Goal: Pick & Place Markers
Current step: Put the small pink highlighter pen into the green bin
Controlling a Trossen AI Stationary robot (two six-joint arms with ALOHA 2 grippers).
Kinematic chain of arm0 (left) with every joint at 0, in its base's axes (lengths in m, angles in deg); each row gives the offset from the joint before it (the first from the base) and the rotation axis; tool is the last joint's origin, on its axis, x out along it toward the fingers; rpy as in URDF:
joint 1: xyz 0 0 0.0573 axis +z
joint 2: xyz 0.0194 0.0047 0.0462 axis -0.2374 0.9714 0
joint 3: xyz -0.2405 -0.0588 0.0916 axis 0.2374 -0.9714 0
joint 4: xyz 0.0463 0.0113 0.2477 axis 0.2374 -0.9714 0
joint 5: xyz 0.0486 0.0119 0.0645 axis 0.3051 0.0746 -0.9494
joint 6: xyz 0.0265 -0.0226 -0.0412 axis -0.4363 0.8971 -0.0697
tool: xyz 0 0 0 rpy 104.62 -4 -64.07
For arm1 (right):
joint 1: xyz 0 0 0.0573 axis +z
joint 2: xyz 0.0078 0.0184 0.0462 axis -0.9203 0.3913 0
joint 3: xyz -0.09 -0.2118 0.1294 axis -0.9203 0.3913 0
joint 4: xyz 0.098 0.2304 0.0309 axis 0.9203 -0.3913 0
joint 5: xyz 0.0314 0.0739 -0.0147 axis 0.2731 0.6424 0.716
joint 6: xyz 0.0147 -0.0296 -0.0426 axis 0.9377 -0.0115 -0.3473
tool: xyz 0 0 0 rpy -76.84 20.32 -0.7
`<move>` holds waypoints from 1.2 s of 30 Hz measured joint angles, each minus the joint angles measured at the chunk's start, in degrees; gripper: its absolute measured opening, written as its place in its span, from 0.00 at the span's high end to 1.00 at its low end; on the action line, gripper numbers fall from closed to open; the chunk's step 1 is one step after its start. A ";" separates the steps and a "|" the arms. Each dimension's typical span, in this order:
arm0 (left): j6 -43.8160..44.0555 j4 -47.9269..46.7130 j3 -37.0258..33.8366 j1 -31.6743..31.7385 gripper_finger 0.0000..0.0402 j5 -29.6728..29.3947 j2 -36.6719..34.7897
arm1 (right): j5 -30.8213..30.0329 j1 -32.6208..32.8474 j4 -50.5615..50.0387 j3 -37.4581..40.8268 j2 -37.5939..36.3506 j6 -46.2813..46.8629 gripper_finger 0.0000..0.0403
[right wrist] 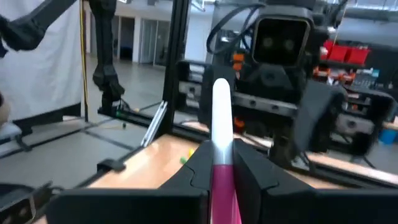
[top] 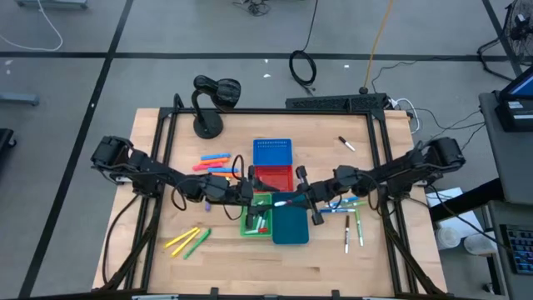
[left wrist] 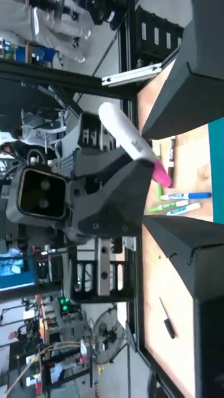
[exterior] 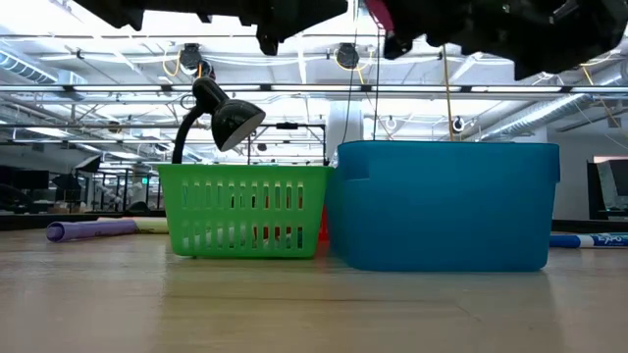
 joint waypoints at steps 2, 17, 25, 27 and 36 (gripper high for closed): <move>-0.08 0.18 0.00 -0.05 0.47 -0.05 0.00 | 0.03 0.00 -0.07 -1.21 1.23 0.02 0.94; -2.01 0.44 0.00 -0.27 0.47 0.19 0.00 | -2.79 0.02 0.58 -3.13 3.91 -1.57 0.94; -8.14 1.17 0.00 -2.03 0.73 0.27 0.00 | -2.40 0.05 0.13 -3.09 3.91 -1.51 0.94; -9.50 1.64 0.00 -2.03 0.81 1.38 0.00 | -2.50 0.07 0.14 -3.09 3.89 -1.24 0.94; -9.28 1.78 -0.09 -1.93 0.90 2.33 0.00 | -5.45 0.08 -2.47 -3.09 3.83 0.90 0.90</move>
